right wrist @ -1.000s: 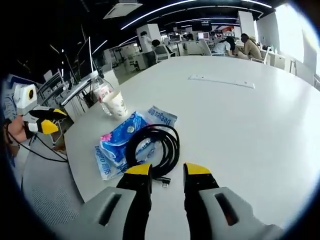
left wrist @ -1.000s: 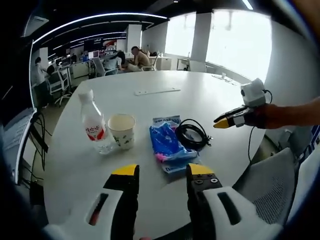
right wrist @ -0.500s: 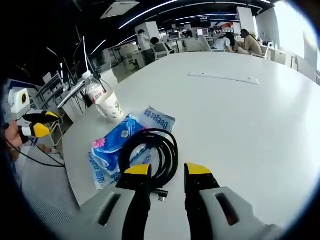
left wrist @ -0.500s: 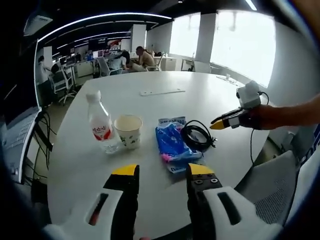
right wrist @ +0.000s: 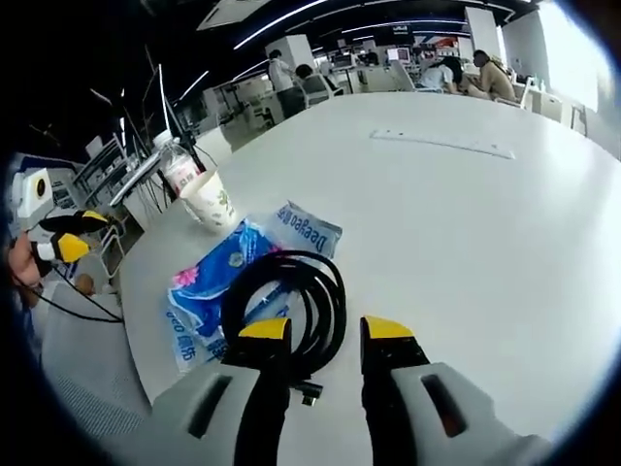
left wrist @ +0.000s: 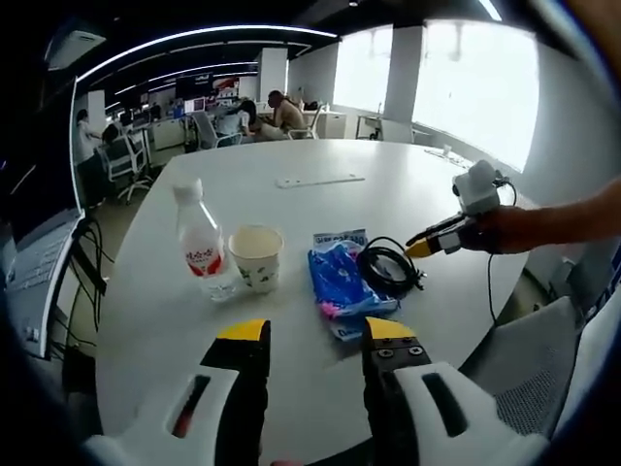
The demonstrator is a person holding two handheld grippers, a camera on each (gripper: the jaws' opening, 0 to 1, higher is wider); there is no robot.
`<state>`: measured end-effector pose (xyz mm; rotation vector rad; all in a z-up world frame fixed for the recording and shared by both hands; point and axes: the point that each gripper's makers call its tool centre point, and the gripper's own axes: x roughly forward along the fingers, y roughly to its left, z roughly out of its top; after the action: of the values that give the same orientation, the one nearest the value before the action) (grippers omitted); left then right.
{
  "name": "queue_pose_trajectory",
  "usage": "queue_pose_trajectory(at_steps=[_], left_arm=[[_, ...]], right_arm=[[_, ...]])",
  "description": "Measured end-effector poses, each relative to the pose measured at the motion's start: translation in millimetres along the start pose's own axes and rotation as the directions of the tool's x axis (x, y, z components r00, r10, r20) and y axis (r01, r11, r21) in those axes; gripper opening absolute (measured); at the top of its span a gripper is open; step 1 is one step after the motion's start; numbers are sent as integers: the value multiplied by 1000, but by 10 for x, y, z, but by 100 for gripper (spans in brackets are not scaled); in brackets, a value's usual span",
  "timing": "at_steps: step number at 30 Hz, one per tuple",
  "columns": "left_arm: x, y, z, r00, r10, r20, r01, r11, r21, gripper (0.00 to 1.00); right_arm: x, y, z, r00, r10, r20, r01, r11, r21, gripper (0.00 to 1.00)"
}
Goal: Arrange the tabletop items into an orderly group along one side of the table until the central work area is clear of visible clutter.
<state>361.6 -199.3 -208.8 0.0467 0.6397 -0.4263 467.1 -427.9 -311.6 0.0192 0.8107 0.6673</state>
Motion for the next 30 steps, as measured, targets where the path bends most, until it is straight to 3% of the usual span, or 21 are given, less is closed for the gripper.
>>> queue_pose_trajectory(at_steps=[5,11,13,20,30], left_arm=[[1,18,12,1000,5,1,-5,1000,-1,36],[-12,29,35,1000,17,9,-17,1000,-7,36],[-20,30,25,1000,21,8,-21,1000,-10,36],[-54,42,17,1000,31,3,-31,999,-6,36],[-97,100,49,999,48,12,-48,999,-9,35]], right_arm=[[104,-25,-37,1000,-2,-31,2,1000,8,32],[176,-9,-181,991,-20,-134,1,991,-136,33],[210,-1,-149,992,-19,-122,3,991,-135,32],[272,-29,-130,987,-52,-153,19,978,-209,25],[249,-123,-67,985,-102,-137,83,986,-141,6]])
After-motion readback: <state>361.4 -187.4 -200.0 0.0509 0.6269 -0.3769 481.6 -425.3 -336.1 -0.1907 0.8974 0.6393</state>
